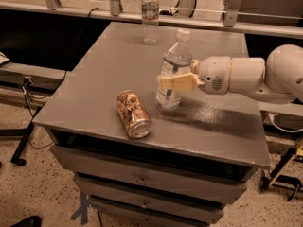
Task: Move blue plastic bottle near orange can
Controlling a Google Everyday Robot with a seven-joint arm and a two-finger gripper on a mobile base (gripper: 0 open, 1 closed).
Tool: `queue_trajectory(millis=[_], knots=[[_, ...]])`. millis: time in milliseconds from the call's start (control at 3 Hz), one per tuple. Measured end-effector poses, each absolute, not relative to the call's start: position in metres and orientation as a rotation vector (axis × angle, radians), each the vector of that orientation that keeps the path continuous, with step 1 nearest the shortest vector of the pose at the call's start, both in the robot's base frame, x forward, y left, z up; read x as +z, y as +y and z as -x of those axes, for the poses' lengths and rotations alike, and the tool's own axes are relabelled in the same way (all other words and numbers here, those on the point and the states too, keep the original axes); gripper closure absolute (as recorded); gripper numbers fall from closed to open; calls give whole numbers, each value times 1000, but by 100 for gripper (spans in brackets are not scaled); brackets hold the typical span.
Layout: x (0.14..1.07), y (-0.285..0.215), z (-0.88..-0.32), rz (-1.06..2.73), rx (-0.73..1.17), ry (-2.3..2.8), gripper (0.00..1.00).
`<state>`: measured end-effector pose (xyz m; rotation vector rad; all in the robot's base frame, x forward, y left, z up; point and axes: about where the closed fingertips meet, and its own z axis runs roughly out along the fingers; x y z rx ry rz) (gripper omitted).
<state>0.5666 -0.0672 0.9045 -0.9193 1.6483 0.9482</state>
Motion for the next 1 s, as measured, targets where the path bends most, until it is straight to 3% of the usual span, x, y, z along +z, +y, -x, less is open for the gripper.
queue_trajectory(millis=[333, 1000], knots=[[909, -44, -548, 975, 984, 1575, 55], [905, -31, -535, 1001, 1010, 1521, 8]])
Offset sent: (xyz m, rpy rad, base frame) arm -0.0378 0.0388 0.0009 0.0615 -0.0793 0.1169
